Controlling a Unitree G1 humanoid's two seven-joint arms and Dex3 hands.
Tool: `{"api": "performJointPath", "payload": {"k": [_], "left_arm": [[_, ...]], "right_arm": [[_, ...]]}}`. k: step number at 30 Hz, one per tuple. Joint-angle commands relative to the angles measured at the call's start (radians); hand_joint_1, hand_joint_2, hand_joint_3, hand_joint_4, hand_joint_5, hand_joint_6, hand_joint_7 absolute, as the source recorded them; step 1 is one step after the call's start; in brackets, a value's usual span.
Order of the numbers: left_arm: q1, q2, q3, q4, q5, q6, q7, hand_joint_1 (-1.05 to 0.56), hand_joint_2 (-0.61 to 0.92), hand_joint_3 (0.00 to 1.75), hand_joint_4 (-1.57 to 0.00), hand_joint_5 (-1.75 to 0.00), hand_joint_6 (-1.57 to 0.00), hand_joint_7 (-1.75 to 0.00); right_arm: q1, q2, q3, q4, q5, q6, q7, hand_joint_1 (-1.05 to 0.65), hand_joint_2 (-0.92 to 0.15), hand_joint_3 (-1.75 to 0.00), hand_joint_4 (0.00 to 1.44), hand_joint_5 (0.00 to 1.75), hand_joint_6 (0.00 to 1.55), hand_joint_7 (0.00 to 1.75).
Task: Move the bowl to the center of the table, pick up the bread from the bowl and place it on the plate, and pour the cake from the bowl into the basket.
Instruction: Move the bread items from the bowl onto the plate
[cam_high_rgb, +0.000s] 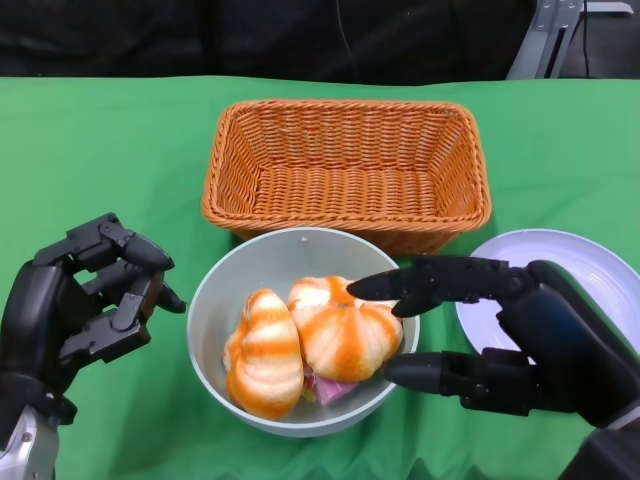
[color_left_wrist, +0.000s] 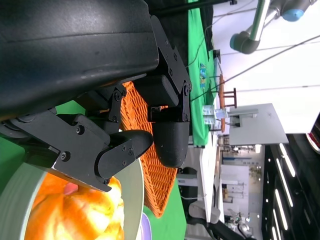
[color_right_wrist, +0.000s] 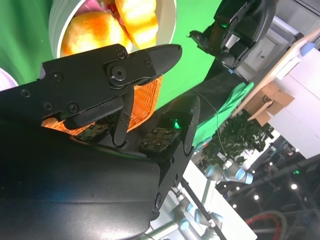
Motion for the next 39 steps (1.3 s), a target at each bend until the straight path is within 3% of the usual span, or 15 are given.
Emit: {"api": "performJointPath", "payload": {"k": [1,4,16,22,31,39], "left_arm": [[-0.011,-0.002,0.005,0.021,0.014,-0.029,0.024,-0.08,0.59,0.95,-0.76,-1.46,-0.83,-1.18],[-0.016,-0.009,0.003,0.038,0.018,-0.043,0.027,-0.08,0.6,0.93,-0.76,-1.44,-0.85,-1.15],[-0.012,-0.023,-0.006,0.048,0.041,-0.082,0.043,-0.09,0.58,0.93,-0.76,-1.44,-0.85,-1.16],[-0.012,-0.033,-0.001,0.052,0.032,-0.09,0.04,-0.08,0.59,0.93,-0.77,-1.43,-0.86,-1.15],[-0.013,-0.034,-0.002,0.054,0.032,-0.091,0.04,-0.1,0.6,0.91,-0.78,-1.43,-0.87,-1.13],[-0.014,-0.038,-0.005,0.056,0.037,-0.096,0.048,-0.09,0.6,0.92,-0.78,-1.43,-0.88,-1.13]], "right_arm": [[-0.1,-0.015,0.055,-0.031,-0.203,0.072,0.019,-0.66,-0.92,-0.01,0.67,0.66,0.73,0.19],[-0.168,-0.005,0.115,-0.022,-0.382,0.121,0.039,-0.72,-0.92,-0.01,0.66,0.63,0.71,0.14],[-0.26,0.029,0.251,0.084,-0.693,0.168,0.099,-0.8,-0.92,-0.04,0.61,0.57,0.65,0.03],[-0.289,0.04,0.284,0.143,-0.762,0.154,0.093,-0.84,-0.92,-0.07,0.61,0.51,0.66,0.02],[-0.287,0.037,0.285,0.174,-0.761,0.128,0.092,-0.85,-0.92,-0.06,0.64,0.49,0.65,0.01],[-0.313,0.012,0.287,0.179,-0.789,0.134,0.205,-0.87,-0.92,-0.08,0.59,0.43,0.6,0.0]]}}
